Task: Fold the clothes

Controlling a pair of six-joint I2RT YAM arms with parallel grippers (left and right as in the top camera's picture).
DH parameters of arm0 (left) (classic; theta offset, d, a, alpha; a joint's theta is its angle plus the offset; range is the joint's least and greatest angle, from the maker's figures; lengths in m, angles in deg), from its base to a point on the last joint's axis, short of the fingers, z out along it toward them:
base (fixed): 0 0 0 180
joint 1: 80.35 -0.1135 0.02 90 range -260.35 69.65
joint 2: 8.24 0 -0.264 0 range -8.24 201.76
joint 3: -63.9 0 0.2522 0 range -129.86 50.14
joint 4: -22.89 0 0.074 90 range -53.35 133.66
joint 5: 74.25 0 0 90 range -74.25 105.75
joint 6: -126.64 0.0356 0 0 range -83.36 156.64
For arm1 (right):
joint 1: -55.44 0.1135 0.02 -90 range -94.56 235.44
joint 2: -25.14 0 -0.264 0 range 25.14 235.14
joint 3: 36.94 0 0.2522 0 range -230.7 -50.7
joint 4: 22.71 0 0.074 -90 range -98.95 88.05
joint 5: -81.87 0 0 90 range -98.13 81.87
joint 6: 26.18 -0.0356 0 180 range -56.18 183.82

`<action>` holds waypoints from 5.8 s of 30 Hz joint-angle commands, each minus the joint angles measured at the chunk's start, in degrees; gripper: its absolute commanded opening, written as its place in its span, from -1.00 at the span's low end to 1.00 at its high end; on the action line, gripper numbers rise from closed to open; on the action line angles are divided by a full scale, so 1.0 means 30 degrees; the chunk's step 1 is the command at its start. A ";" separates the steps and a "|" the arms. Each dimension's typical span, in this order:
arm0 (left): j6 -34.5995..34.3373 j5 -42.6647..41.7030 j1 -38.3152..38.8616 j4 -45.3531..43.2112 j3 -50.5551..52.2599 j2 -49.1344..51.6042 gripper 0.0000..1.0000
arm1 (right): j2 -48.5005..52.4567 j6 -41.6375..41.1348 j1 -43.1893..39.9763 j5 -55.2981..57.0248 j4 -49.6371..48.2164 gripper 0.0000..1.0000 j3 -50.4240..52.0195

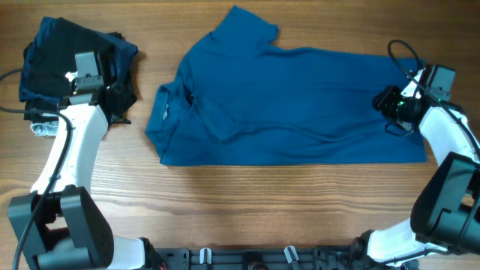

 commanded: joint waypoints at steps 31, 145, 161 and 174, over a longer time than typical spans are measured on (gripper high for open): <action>-0.0109 -0.0087 -0.0160 0.0342 -0.0080 0.0175 -0.04 | 0.2616 -0.5530 -0.2412 -0.2244 -0.1486 0.26 -0.0991; 0.9289 -0.7512 0.3825 0.2317 -0.0022 0.2922 -0.15 | 0.2055 -0.8495 -0.1013 0.7708 0.1384 -0.91 -0.3184; 1.2626 -0.9435 0.3934 0.0189 0.0044 0.4830 -0.28 | 0.2055 -0.8036 -0.1013 0.7708 0.1326 -0.88 -0.3184; 1.2611 -0.8160 0.4728 -0.0124 0.0051 0.4983 -0.21 | 0.2055 -0.8029 -0.1013 0.7708 0.1326 -0.85 -0.3177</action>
